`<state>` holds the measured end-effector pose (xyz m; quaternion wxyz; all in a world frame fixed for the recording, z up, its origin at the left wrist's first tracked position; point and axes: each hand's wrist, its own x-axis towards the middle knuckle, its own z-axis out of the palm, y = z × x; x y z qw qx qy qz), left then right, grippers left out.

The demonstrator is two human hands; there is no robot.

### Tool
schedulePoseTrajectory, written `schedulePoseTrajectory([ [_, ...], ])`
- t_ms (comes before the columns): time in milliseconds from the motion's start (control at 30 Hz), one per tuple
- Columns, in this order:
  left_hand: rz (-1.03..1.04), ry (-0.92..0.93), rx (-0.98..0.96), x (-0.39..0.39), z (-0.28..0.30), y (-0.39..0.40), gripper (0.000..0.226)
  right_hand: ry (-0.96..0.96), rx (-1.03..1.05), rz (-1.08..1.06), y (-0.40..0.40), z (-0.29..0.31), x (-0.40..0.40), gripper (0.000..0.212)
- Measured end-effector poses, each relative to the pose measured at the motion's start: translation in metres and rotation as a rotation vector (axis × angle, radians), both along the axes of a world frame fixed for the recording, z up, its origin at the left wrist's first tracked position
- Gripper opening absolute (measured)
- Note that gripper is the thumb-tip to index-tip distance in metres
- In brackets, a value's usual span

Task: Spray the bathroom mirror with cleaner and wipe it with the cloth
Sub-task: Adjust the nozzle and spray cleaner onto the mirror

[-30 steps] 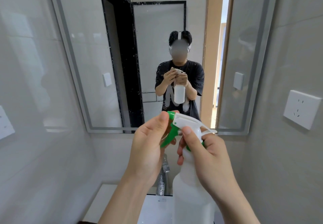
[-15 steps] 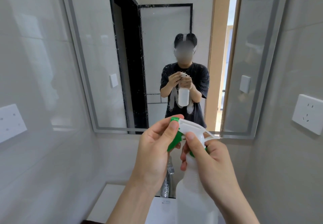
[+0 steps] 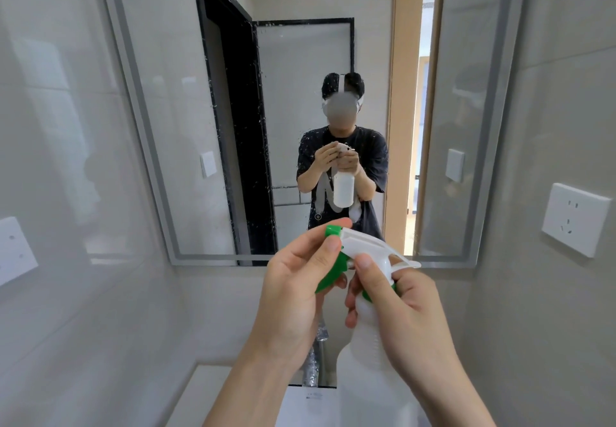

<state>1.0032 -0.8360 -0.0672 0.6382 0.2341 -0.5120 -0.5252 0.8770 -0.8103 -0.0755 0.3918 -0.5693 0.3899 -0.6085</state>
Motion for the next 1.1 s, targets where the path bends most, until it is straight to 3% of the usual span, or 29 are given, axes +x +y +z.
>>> schedulePoseTrajectory([
  [567, -0.082, 0.026, -0.003, 0.001, 0.000, 0.007, 0.032, -0.029, -0.022, -0.010, 0.005, -0.004, 0.000, 0.053],
  [767, -0.038, 0.009, 0.004, -0.001, 0.000, 0.011, 0.020, -0.032, -0.018, -0.009, 0.007, -0.008, 0.001, 0.051],
  [1100, 0.049, 0.018, 0.072, -0.007, -0.006, 0.009, 0.042, -0.040, -0.023, -0.009, 0.011, -0.010, 0.003, 0.053],
])
